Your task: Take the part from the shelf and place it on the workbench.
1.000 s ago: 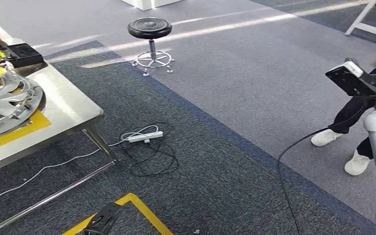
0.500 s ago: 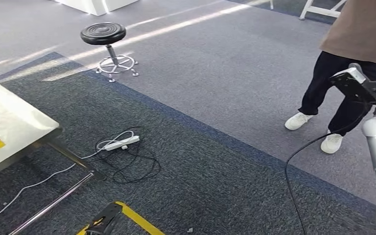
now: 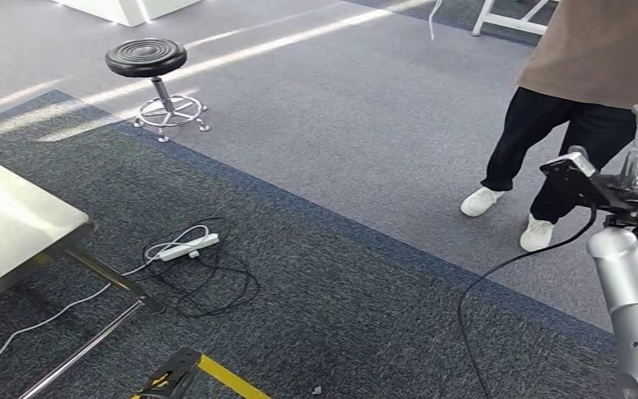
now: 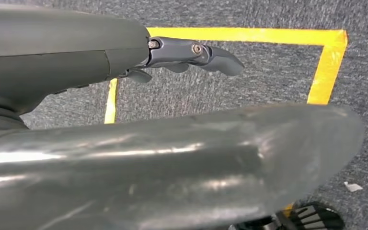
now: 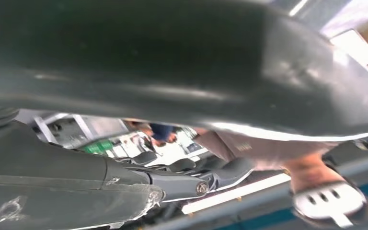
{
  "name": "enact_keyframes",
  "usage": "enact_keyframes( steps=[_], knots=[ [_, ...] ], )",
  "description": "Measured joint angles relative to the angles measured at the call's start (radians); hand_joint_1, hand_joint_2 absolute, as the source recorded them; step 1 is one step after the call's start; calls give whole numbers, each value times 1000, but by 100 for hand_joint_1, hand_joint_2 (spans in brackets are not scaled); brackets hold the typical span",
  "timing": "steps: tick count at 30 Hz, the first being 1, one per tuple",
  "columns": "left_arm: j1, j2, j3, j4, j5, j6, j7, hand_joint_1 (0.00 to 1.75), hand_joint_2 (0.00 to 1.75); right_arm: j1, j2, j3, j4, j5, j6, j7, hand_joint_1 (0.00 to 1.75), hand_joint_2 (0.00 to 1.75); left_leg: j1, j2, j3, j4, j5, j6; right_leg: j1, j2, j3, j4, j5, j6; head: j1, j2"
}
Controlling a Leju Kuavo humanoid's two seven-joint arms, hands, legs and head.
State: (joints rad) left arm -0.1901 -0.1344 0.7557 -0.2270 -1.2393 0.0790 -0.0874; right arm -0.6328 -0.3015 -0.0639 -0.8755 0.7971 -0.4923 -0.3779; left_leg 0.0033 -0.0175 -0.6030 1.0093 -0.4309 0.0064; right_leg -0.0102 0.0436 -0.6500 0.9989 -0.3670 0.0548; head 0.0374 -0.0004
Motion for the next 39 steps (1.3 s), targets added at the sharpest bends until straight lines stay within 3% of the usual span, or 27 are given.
enact_keyframes(
  steps=[2,5,7,8,10,12,13,15,17,19,21,22,23,24,26,27,29,31,33,35,37,38,39],
  knots=[
    [0,0,0,0,0,0,0,0,0,12,5,-16,13,-10,0,-9,0,0,5,3,4,-9,7,12,-1,-10,-18,32,-22,14,2,0],
    [1,1,0,0,0,1,0,0,0,25,12,-32,35,-15,1,-13,0,0,6,11,7,-14,8,17,-3,-30,-104,217,-109,20,4,0],
    [2,2,0,0,0,1,0,0,0,37,17,-37,48,-17,4,-13,0,0,6,22,8,-14,6,16,-6,-35,-141,294,-127,23,4,0],
    [3,2,0,0,0,1,0,0,0,40,19,-40,54,-17,5,-13,0,0,7,28,10,-13,4,13,-8,-38,-129,271,-108,25,4,0],
    [4,2,0,0,0,1,0,0,0,43,22,-48,62,-19,5,-13,0,0,9,40,18,-13,-3,2,-13,-63,-58,142,-52,31,4,0],
    [4,5,0,-1,0,1,0,0,0,45,29,-56,70,-22,1,-16,0,0,6,52,26,-11,-11,-14,-12,-92,-1,40,-23,29,3,0],
    [4,7,0,-1,0,1,0,0,0,49,35,-60,75,-25,-2,-19,0,0,4,60,30,-13,-14,-21,-10,-96,9,21,-22,23,0,0],
    [5,7,0,-1,0,1,0,0,0,63,45,-71,89,-36,-5,-27,0,0,4,75,35,-18,-16,-30,-7,-75,5,24,-22,4,-8,0],
    [6,7,0,-1,0,1,-1,0,0,79,54,-87,109,-50,-7,-37,0,0,8,72,32,-3,-35,-39,-7,-55,2,24,-21,-11,-13,0],
    [7,7,0,-1,0,1,-1,0,0,89,65,-105,138,-61,-14,-44,0,0,8,45,-8,89,-94,-42,-7,-36,1,22,-19,-23,-16,0],
    [12,7,0,-1,0,1,-2,0,0,102,78,-120,175,-67,-23,-50,0,0,5,28,-77,229,-155,-39,-4,-17,0,22,-18,-30,-18,0],
    [14,6,0,-1,0,1,-2,0,0,112,84,-127,194,-71,-26,-53,0,0,4,25,-100,271,-164,-36,-2,-6,0,22,-18,-32,-19,0],
    [16,6,0,-1,0,1,-2,0,0,120,89,-133,212,-75,-27,-54,0,0,2,23,-108,279,-153,-31,-1,6,-1,22,-17,-33,-19,0],
    [16,6,0,-1,0,1,-2,0,0,126,94,-139,229,-80,-25,-53,0,0,1,19,-98,252,-126,-26,0,18,-1,22,-16,-33,-19,0],
    [16,6,0,-1,0,2,-1,0,0,134,105,-155,268,-93,-17,-47,0,0,0,-13,-39,125,-55,-15,0,43,-2,23,-13,-29,-19,0],
    [16,6,0,-1,1,2,-1,0,0,139,111,-165,288,-99,-12,-46,0,0,1,-32,-10,64,-33,-14,1,55,-4,24,-12,-26,-19,0],
    [16,5,0,-1,1,3,-1,0,0,153,125,-183,330,-111,-2,-45,0,0,1,-52,19,1,-19,-12,0,76,-10,22,-7,-16,-19,0],
    [15,3,0,-1,2,5,-1,0,0,176,135,-200,368,-119,11,-41,0,0,1,-32,23,-10,-16,-6,-3,90,-15,15,-1,-3,-19,0],
    [14,1,0,-1,3,8,-1,0,0,197,144,-214,399,-126,22,-33,0,0,3,-12,27,-18,-8,7,0,51,-36,50,-25,7,-11,0],
    [17,0,0,-1,3,10,-1,0,0,208,156,-226,427,-131,31,-25,0,0,1,10,28,-21,-7,13,2,-10,-92,169,-89,13,-4,0],
    [21,0,0,-1,3,10,-1,0,0,220,169,-234,450,-132,37,-19,0,0,-2,35,29,-21,-9,15,-1,-33,-145,284,-134,19,-3,0],
    [22,0,0,-1,3,11,-1,0,0,228,174,-237,459,-132,43,-13,0,0,-2,47,29,-20,-10,15,-1,-36,-149,299,-134,20,-3,0],
    [22,0,0,-1,4,11,-1,0,0,234,178,-241,468,-132,53,-2,0,0,-2,59,31,-20,-12,13,-2,-41,-129,268,-115,21,-3,0]
  ],
)
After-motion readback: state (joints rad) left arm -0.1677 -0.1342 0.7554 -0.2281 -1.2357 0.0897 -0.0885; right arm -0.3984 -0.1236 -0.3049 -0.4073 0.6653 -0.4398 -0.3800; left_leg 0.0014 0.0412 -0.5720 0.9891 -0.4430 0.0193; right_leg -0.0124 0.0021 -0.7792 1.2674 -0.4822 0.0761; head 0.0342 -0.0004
